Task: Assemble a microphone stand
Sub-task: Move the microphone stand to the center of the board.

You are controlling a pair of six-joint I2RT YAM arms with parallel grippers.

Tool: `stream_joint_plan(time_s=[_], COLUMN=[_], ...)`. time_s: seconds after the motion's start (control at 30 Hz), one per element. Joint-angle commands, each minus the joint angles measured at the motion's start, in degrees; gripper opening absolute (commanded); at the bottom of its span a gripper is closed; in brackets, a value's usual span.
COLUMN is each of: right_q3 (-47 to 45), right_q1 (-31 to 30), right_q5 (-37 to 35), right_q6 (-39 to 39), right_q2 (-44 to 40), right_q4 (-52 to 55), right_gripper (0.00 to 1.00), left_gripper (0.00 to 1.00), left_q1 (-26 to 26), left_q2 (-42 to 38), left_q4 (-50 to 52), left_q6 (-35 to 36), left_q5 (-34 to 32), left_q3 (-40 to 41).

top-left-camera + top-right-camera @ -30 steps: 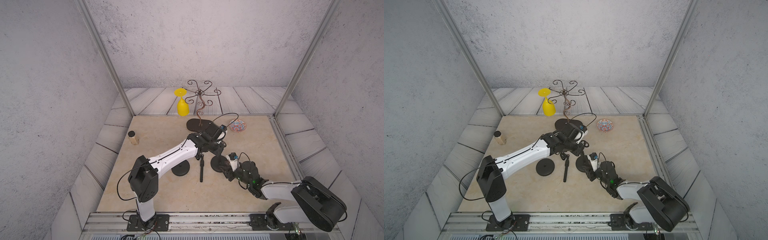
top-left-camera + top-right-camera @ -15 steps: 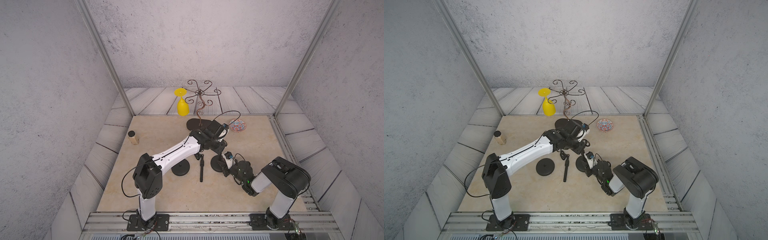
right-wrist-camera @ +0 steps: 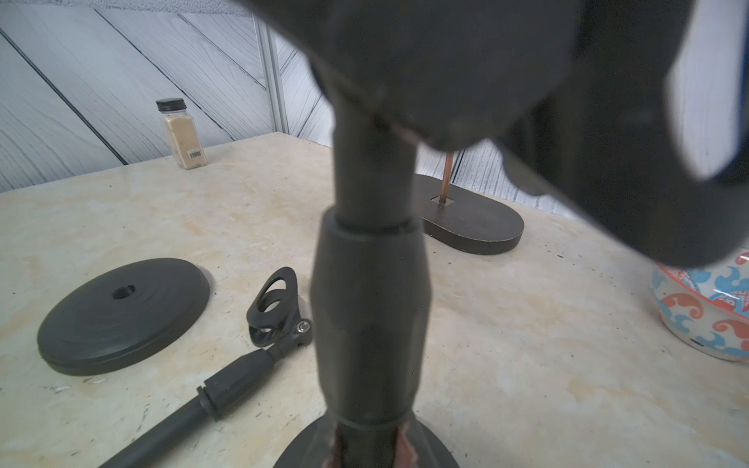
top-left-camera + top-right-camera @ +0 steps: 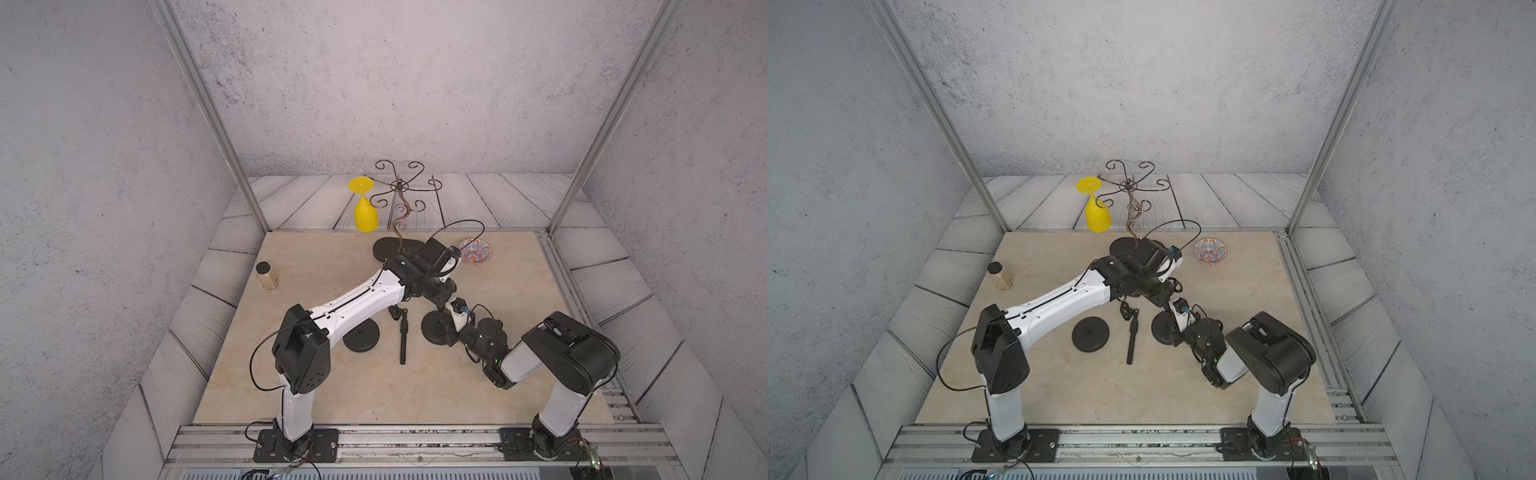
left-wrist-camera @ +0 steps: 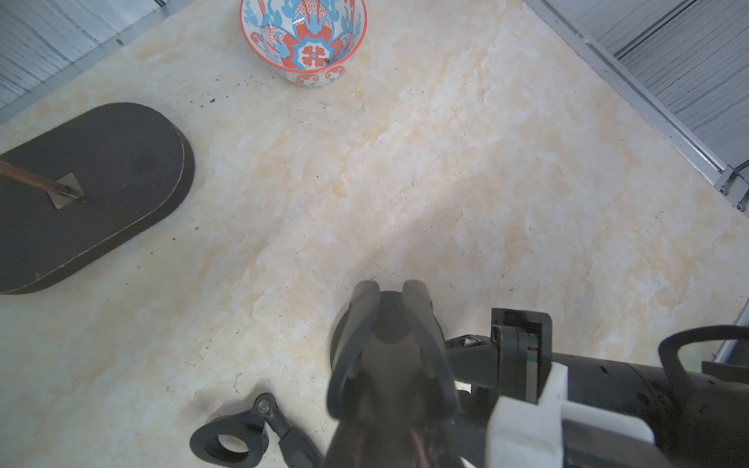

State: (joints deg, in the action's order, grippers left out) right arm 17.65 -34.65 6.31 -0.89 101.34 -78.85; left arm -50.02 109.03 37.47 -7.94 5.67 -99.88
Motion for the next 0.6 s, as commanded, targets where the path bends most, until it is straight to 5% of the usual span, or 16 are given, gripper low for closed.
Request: stream_joint_plan(time_s=[0.0, 0.37, 0.57], right_q3=[-1.20, -1.13, -1.43], right_q1=[0.15, -0.15, -3.32], right_q5=[0.60, -2.91, -16.15], right_q6=[-1.02, -4.42, -8.87], right_q2=[0.53, 0.96, 1.18], right_q4=[-1.52, -1.48, -1.48], right_gripper=[0.16, 0.09, 0.00], left_gripper=[0.15, 0.15, 0.15], left_q1=[-1.19, -2.98, -2.74], left_q2=[2.61, 3.07, 2.77], left_q4=[4.13, 2.94, 3.83], left_q6=[0.28, -2.53, -4.03], left_q5=[-1.24, -2.21, -5.43], left_q3=[1.25, 3.00, 3.59])
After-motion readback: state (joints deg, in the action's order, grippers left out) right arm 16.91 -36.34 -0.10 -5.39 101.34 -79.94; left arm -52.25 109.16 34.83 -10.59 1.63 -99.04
